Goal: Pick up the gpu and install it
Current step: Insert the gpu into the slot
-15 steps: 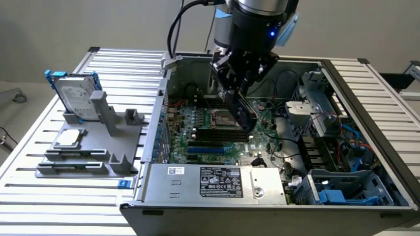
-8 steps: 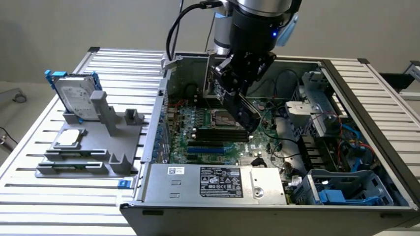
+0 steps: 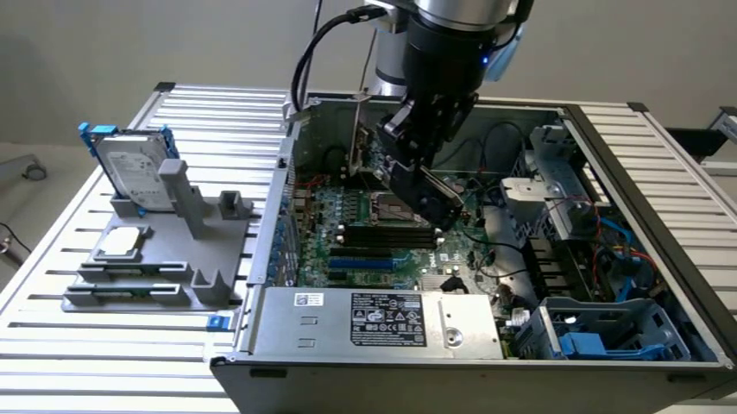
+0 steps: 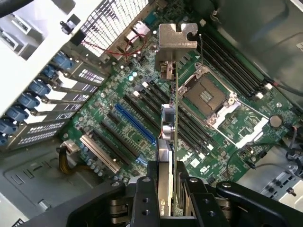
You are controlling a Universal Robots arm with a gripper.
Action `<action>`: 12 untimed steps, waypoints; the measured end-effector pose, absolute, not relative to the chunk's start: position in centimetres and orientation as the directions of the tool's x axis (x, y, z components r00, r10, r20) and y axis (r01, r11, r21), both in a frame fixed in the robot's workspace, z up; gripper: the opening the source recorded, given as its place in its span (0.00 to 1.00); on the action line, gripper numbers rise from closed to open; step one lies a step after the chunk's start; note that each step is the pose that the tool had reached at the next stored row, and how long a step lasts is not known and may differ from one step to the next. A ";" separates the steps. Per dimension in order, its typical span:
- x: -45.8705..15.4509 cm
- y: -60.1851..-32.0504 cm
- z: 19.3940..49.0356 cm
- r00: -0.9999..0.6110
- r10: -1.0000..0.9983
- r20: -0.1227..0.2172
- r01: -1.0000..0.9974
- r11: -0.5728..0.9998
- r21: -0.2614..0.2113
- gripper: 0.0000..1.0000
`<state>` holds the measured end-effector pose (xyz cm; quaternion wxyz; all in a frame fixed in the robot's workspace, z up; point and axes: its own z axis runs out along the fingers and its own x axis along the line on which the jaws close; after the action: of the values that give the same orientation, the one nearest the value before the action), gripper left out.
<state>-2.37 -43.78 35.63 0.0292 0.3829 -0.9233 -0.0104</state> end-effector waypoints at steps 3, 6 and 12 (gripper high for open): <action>-2.4 -43.8 35.6 -0.666 -0.745 0.046 -0.743 0.667 0.041 0.27; -2.4 -43.8 35.5 -0.624 -0.780 0.046 -0.779 0.626 0.041 0.27; -2.4 -43.8 35.3 -0.535 -0.843 0.046 -0.842 0.537 0.041 0.27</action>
<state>-2.38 -43.79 35.33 0.0302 0.4810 -0.8762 -0.0071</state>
